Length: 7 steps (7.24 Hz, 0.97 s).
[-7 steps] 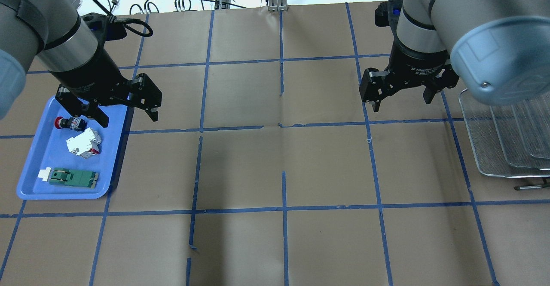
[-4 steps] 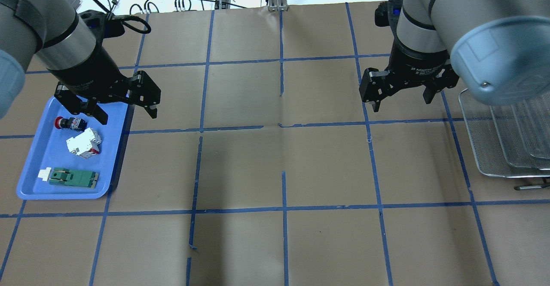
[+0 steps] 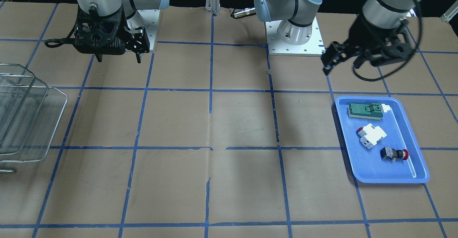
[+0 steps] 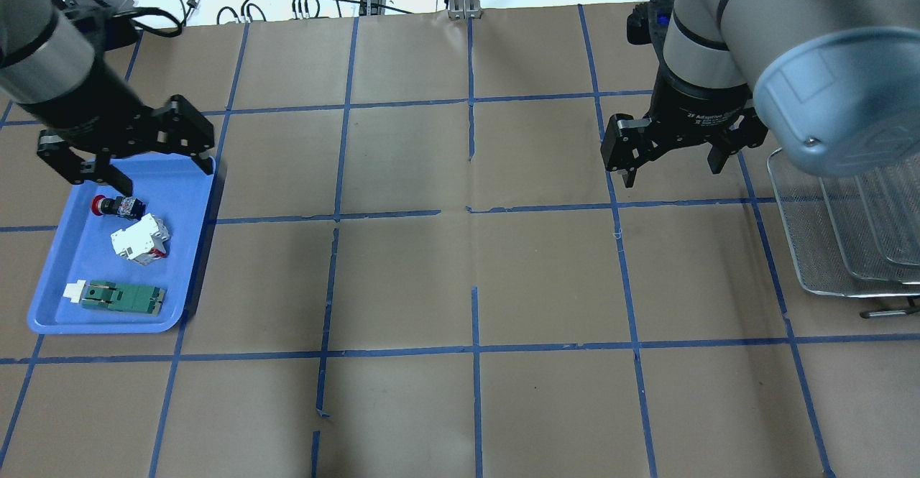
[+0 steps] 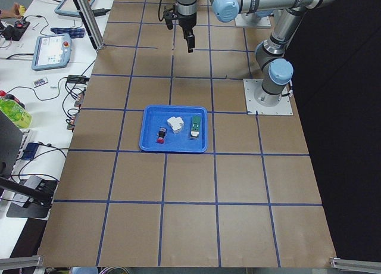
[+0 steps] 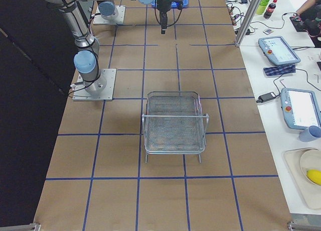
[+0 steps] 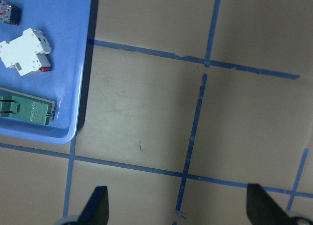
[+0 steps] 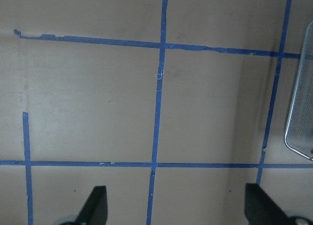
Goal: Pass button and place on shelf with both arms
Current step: 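Move the left gripper over the red-capped button in the blue tray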
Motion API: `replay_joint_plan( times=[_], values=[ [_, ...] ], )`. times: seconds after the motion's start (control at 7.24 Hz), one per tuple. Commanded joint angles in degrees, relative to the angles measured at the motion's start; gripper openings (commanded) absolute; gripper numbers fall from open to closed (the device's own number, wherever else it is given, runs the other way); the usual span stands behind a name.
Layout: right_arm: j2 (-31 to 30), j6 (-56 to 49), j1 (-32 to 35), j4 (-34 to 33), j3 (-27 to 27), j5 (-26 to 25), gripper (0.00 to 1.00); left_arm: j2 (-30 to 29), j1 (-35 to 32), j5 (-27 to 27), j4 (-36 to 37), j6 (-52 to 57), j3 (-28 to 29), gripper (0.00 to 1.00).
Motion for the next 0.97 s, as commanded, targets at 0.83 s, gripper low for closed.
replay_joint_plan(
  times=[0.83],
  values=[
    [0.00, -0.35, 0.00, 0.00, 0.09, 0.00, 1.00, -18.27, 20.58, 3.33, 17.57, -41.79, -0.20, 1.00]
  ],
)
